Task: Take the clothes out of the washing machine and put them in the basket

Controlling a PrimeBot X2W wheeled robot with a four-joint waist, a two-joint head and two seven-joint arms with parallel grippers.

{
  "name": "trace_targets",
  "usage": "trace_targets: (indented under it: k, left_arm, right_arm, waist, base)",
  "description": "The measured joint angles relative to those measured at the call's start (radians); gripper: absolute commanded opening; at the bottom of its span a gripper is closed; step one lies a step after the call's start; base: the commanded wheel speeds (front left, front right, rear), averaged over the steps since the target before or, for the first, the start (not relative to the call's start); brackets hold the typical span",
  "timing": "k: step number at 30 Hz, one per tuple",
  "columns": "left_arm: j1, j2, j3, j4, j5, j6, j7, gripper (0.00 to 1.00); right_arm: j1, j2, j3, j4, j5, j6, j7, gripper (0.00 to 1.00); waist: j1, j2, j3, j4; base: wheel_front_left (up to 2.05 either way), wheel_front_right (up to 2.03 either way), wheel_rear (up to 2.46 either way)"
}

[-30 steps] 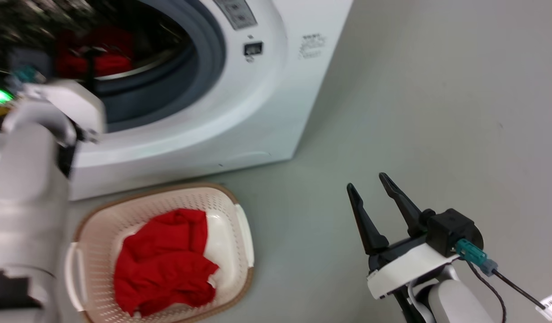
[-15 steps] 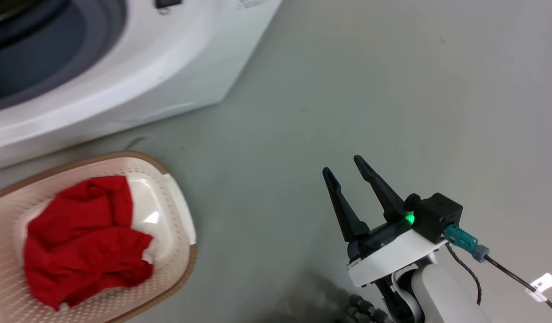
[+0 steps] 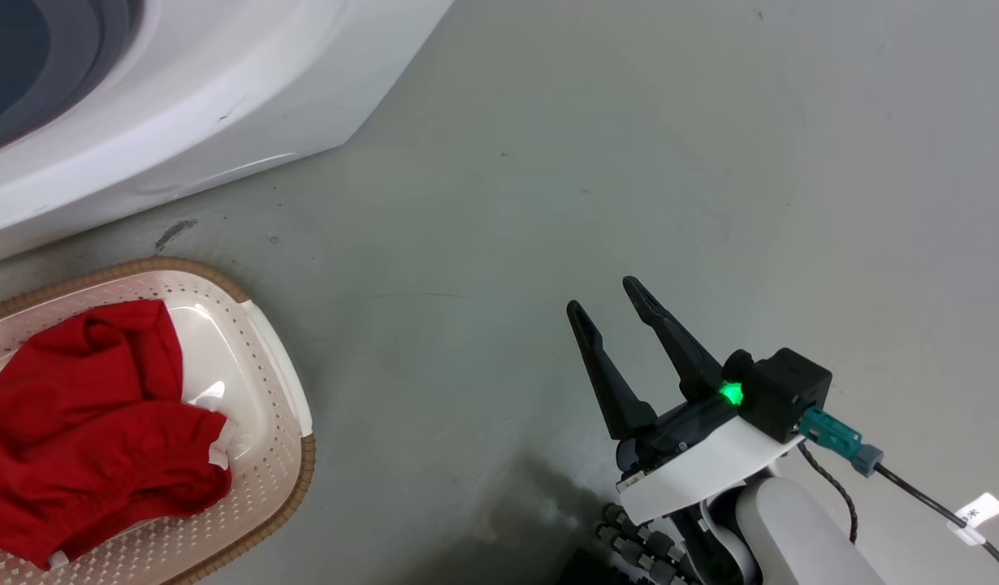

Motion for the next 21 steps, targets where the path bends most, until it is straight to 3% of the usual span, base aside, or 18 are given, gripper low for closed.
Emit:
trace_targets:
  k: [5,9,15,21]
  left_arm:
    - [0.0,0.041,-0.008,-0.041,-0.034,0.0,0.039,0.0]
    - [0.015,0.053,-0.002,-0.093,-0.037,0.032,-0.024,0.0]
    - [0.136,0.024,0.026,-0.161,-0.073,0.101,-0.237,0.0]
    - [0.305,-0.058,0.065,-0.189,-0.139,0.147,-0.517,0.0]
  right_arm:
    - [-0.007,0.0,0.01,-0.001,0.003,0.0,0.0,1.0]
    - [-0.007,0.0,0.01,0.01,0.003,0.0,0.0,1.0]
    - [-0.013,0.001,-0.01,0.039,-0.015,0.0,0.0,1.0]
    - [-0.004,0.002,-0.058,0.087,-0.063,0.0,0.0,1.0]
  waist:
    - [-0.0001,-0.0001,-0.004,0.004]
    - [-0.0001,0.0,-0.019,0.011]
    - [0.0,-0.0001,-0.074,0.033]
    - [-0.0001,-0.0001,-0.178,0.067]
  base:
    - [0.0,0.0,0.0]
    - [0.0,0.0,0.0]
    - [0.0,0.0,0.0]
    - [0.0,0.0,0.0]
